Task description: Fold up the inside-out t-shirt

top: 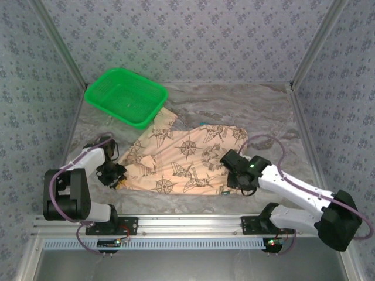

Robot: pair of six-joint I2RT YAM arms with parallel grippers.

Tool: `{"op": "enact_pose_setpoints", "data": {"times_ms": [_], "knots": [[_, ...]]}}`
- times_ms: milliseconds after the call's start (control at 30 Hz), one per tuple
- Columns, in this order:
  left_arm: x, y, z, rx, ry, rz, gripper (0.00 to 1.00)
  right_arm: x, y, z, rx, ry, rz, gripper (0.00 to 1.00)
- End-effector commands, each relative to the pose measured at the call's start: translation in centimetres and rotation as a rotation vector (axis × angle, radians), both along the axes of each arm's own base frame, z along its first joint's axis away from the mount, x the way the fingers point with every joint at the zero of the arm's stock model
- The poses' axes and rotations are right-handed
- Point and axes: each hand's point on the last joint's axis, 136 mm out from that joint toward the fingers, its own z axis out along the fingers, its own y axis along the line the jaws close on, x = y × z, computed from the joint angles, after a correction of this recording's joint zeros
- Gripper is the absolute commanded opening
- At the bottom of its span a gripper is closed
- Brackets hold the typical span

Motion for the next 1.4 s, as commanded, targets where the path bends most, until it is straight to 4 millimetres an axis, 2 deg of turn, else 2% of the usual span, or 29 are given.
{"op": "enact_pose_setpoints", "data": {"times_ms": [0,33,100,167,233,300,367,400,433,500,533,567,633,700,800,833,867,967,1033,1100,1267,1367], "knots": [[-0.5,-0.1,0.1,-0.015,0.016,-0.002,0.24,-1.1,1.0,-1.0,0.001,0.058,-0.046,0.41],[-0.5,-0.2,0.2,-0.015,0.014,-0.003,0.24,-1.1,0.8,-1.6,-0.013,0.067,-0.067,0.39],[-0.6,-0.1,0.5,-0.013,0.014,-0.002,0.24,-1.5,-0.2,-3.1,-0.059,0.094,-0.114,0.21],[-0.8,0.0,0.6,-0.008,0.019,-0.004,0.25,-2.1,-2.1,-4.3,-0.106,0.126,-0.194,0.07],[-1.1,0.0,0.7,-0.010,0.032,-0.008,0.28,-3.0,-4.1,-5.1,-0.155,0.185,-0.263,0.01],[-1.2,-0.4,1.0,-0.035,0.027,-0.012,0.40,-2.2,-4.2,-5.5,-0.126,0.174,-0.294,0.00],[-1.1,-1.0,1.5,-0.066,0.019,-0.015,0.49,-2.1,-4.6,-5.1,-0.154,0.174,-0.333,0.00],[-1.0,-1.2,2.0,-0.079,0.017,-0.018,0.51,-1.8,-4.8,-4.5,-0.187,0.164,-0.332,0.00],[-1.0,-1.3,2.5,-0.085,0.014,-0.019,0.51,-1.5,-5.0,-3.8,-0.218,0.158,-0.333,0.03],[-0.8,-1.2,3.8,-0.078,-0.009,-0.006,0.52,-0.2,-6.2,-1.1,-0.348,0.102,-0.303,0.19],[-0.8,-1.2,4.3,-0.075,-0.018,0.004,0.52,0.8,-6.0,0.1,-0.376,0.075,-0.245,0.25],[-0.8,-1.2,4.9,-0.074,-0.034,0.020,0.50,2.4,-5.0,1.1,-0.370,0.035,-0.150,0.30],[-0.7,-1.2,5.5,-0.076,-0.057,0.047,0.49,5.9,-1.0,2.6,-0.261,-0.049,0.051,0.32],[-1.0,-1.3,5.8,-0.081,-0.061,0.062,0.46,9.1,5.3,4.3,-0.069,-0.150,0.299,0.35],[-1.4,-1.7,5.3,-0.100,-0.054,0.066,0.46,11.4,15.6,6.7,0.228,-0.266,0.675,0.36],[-1.2,-1.9,5.0,-0.113,-0.064,0.064,0.46,11.3,18.1,6.7,0.276,-0.275,0.787,0.37],[-0.9,-2.1,4.5,-0.127,-0.073,0.063,0.46,11.8,21.2,8.1,0.324,-0.314,0.895,0.38],[-0.7,-2.4,3.2,-0.144,-0.028,0.068,0.46,13.2,27.2,7.2,0.380,-0.331,0.974,0.42],[-0.8,-2.5,2.4,-0.152,-0.007,0.071,0.46,13.7,30.2,5.8,0.427,-0.318,0.976,0.43],[-1.4,-2.0,1.8,-0.116,0.013,0.084,0.43,14.0,32.4,4.5,0.458,-0.307,0.966,0.46],[-2.0,0.2,1.3,0.008,0.030,0.097,0.23,13.4,35.6,2.5,0.503,-0.313,0.996,0.51],[-2.2,0.3,0.6,-0.001,0.049,0.115,0.16,13.2,37.0,1.7,0.497,-0.336,1.010,0.51]]}}
